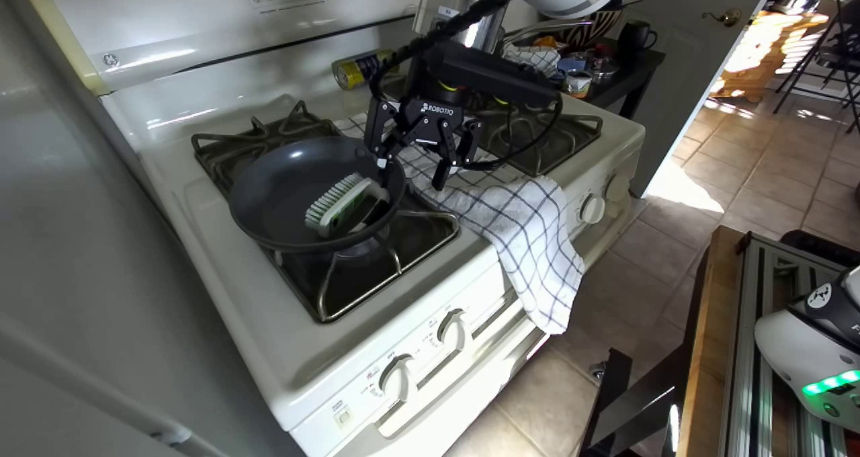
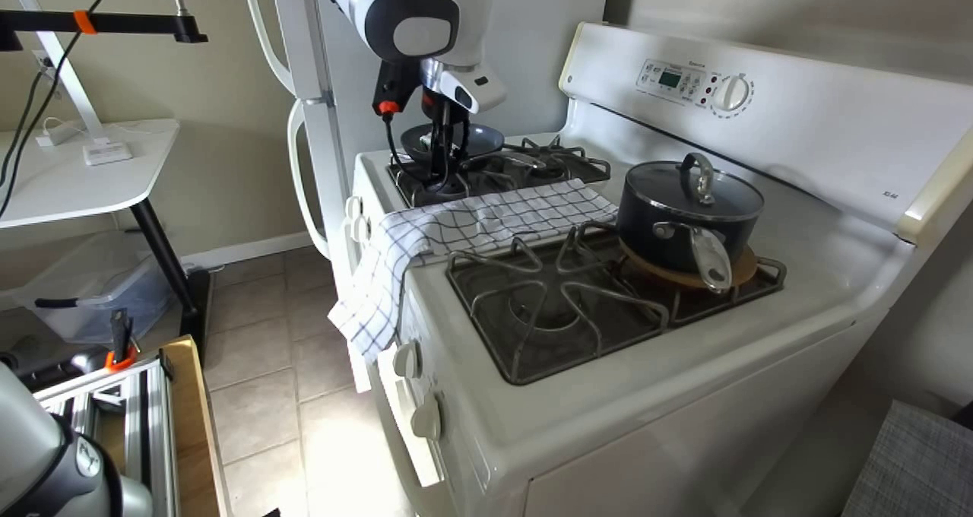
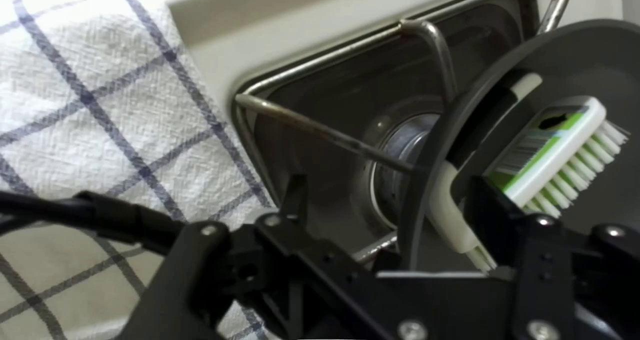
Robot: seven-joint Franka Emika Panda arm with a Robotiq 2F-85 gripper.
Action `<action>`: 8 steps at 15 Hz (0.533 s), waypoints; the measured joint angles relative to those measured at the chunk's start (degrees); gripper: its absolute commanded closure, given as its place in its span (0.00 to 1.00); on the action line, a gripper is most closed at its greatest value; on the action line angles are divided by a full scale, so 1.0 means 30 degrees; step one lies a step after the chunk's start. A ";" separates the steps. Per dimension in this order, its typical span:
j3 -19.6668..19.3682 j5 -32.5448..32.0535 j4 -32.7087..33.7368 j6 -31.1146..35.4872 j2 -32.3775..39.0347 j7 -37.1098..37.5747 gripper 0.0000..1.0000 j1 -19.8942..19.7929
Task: Pick up the gray pan and put it on the bottom right cooker on the stove
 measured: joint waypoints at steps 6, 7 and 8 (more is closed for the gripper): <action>-0.0254 0.0269 0.0014 0.0019 0.0030 -0.0125 0.99 0.0009; -0.0237 0.0537 0.0016 0.0033 0.0037 -0.0148 1.00 0.0025; -0.0216 0.0817 0.0016 0.0073 0.0053 -0.0158 1.00 0.0059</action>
